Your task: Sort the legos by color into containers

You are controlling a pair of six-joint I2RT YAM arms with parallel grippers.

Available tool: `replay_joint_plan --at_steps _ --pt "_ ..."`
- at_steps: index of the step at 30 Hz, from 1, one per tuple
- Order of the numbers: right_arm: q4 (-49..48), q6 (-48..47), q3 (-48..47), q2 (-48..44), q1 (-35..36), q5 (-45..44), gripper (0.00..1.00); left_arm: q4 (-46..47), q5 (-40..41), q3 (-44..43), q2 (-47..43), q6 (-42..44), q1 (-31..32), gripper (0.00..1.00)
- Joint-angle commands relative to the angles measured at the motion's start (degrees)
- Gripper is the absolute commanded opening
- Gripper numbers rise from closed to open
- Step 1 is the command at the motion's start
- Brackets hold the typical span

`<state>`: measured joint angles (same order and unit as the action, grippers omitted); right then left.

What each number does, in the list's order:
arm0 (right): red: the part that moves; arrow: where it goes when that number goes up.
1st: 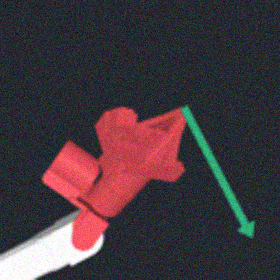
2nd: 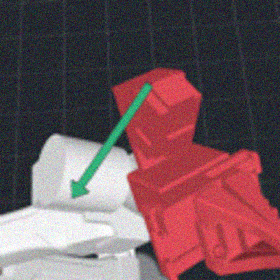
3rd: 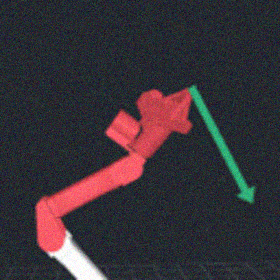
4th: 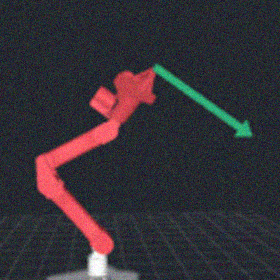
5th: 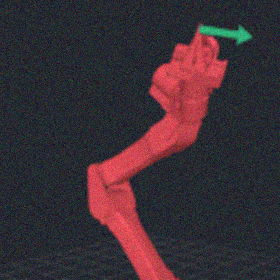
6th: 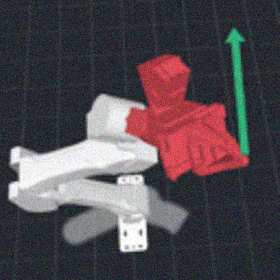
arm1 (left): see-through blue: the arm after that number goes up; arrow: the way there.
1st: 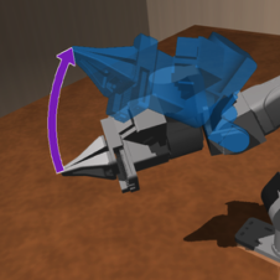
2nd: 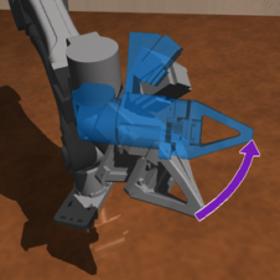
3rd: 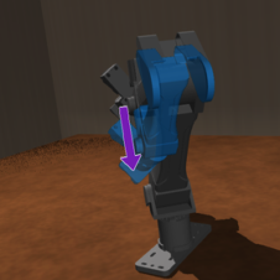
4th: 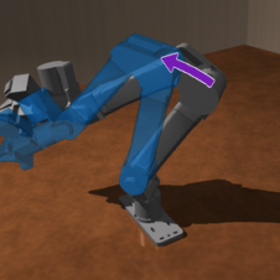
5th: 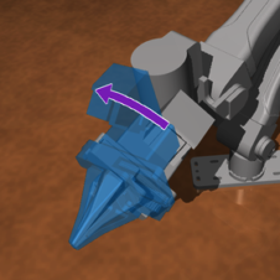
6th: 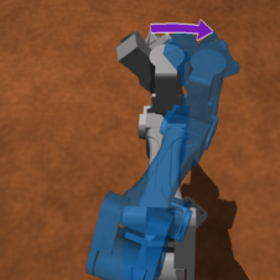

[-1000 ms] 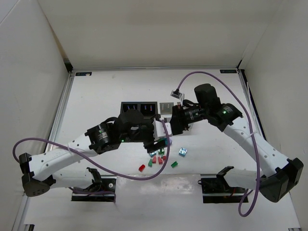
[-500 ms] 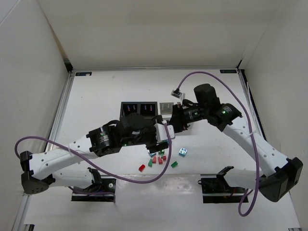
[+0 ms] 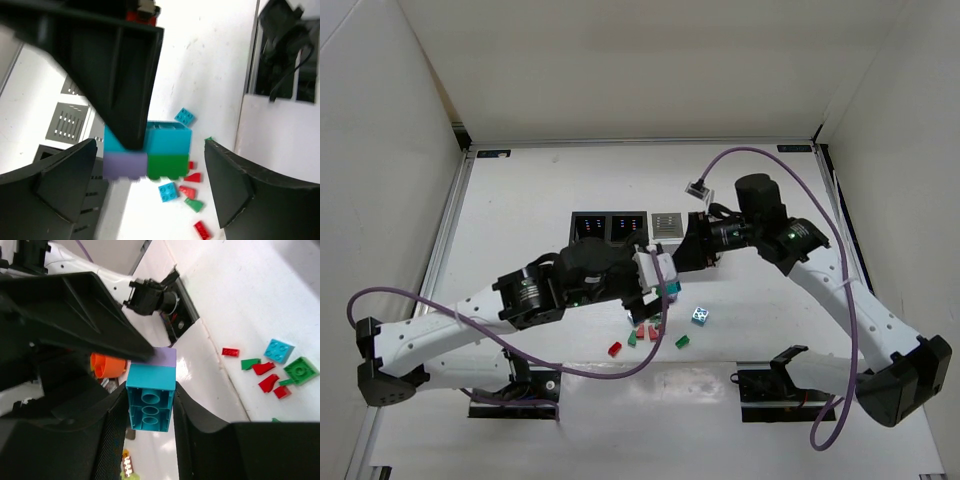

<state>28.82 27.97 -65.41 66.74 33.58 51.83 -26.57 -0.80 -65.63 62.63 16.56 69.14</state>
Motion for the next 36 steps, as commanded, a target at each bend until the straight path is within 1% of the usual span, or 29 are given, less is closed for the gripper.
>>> replay_joint_plan --at_steps 1,3,4,6,7,8,10,12,13,14,15,16,17,18,19,20,21,22,23,25,27,28,29,30,31,32,36 --pt "-4.2 -0.8 1.6 -2.9 -2.5 1.9 0.0 4.3 2.7 1.5 -5.9 -5.3 0.2 1.0" --pt "-5.3 -0.6 1.9 -3.8 -3.5 2.2 0.0 4.2 5.2 2.7 -7.3 -9.1 0.0 1.0" --pt "-5.7 -0.5 2.5 -4.0 -5.0 2.1 0.0 4.3 5.9 3.5 -9.6 -10.3 0.0 1.0" --pt "-7.3 0.2 3.4 -4.6 -7.2 3.1 0.0 4.7 8.4 5.4 -10.9 -14.9 -1.1 1.0" --pt "-7.8 0.2 3.7 -4.9 -7.5 4.5 0.0 5.2 9.5 6.1 -13.4 -15.8 -1.7 1.0" --pt "-8.8 0.8 3.9 -5.0 -8.2 5.4 0.0 5.9 10.5 6.9 -14.0 -21.2 -2.3 1.0" --pt "-11.1 1.0 4.9 -6.2 -8.1 5.8 0.0 8.2 11.6 9.5 -15.3 -25.5 -5.8 1.0" --pt "-14.2 2.4 5.3 -6.5 -7.5 6.4 0.0 10.8 7.3 12.1 -15.3 -32.3 -8.9 1.0" --pt "-14.9 2.8 5.4 -6.5 -7.2 6.6 0.0 14.0 -3.0 12.9 -14.9 -34.0 -13.7 1.0" --pt "-16.3 3.2 5.5 -6.4 -7.0 7.0 0.0 18.7 -7.1 13.8 -13.2 -36.6 -15.1 1.0" --pt "-18.3 4.5 5.9 -6.2 -6.8 7.6 0.0 21.7 -13.8 16.7 -12.5 -38.9 -17.4 1.0" --pt "-19.2 5.3 5.8 -6.4 -6.8 8.7 0.0 30.9 -20.1 17.8 -11.7 -40.0 -19.2 1.0" --pt "-21.1 6.3 6.0 -6.4 -6.4 9.4 0.0 33.7 -25.3 18.5 -9.0 -43.8 -20.1 1.0" --pt "-21.9 6.6 5.8 -6.4 -6.3 9.6 0.0 35.9 -27.7 19.2 -7.9 -44.9 -21.8 1.0" --pt "-22.0 6.6 5.7 -6.4 -5.9 9.4 0.0 40.8 -31.2 19.2 -6.0 -47.6 -23.1 1.0" --pt "-21.9 6.5 5.7 -6.4 -5.9 9.6 0.0 41.8 -34.0 18.7 -5.0 -48.3 -24.0 1.0" --pt "-22.5 6.7 5.7 -6.4 -5.7 9.6 0.0 43.3 -35.3 18.6 -3.4 -49.0 -24.4 1.0" --pt "-22.7 6.9 5.6 -6.4 -5.5 9.3 0.0 48.4 -36.9 18.6 -1.4 -49.9 -25.2 1.0" --pt "-22.7 6.9 5.7 -6.4 -5.4 8.8 0.0 50.2 -40.5 18.6 -1.0 -52.5 -25.4 1.0" --pt "-22.7 7.1 5.6 -6.3 -5.5 8.5 0.0 55.3 -42.4 19.0 1.3 -55.7 -25.7 0.95" --pt "-22.7 6.9 5.6 -6.4 -5.4 8.4 0.0 59.9 -43.6 19.3 2.7 -56.9 -26.7 0.84" --pt "-22.6 6.9 5.6 -6.4 -5.5 8.1 0.0 60.6 -44.3 19.4 3.0 -57.9 -26.9 0.72" --pt "-22.5 7.0 5.6 -6.5 -5.8 8.1 0.0 63.9 -45.2 19.7 3.2 -59.3 -27.0 0.66" --pt "-22.4 5.9 5.7 -6.6 -5.9 7.8 0.0 64.7 -46.4 19.9 4.1 -59.7 -27.5 0.61" --pt "-22.5 7.0 5.8 -6.7 -6.7 7.9 0.0 65.8 -47.0 20.4 4.3 -61.0 -27.7 0.59" --pt "-22.2 7.0 5.9 -6.7 -7.6 8.0 0.0 70.6 -48.2 20.5 4.7 -63.1 -28.3 0.59" --pt "-22.2 6.9 5.8 -6.8 -9.1 9.0 0.0 78.0 -50.8 21.7 6.6 -68.4 -29.6 0.63"
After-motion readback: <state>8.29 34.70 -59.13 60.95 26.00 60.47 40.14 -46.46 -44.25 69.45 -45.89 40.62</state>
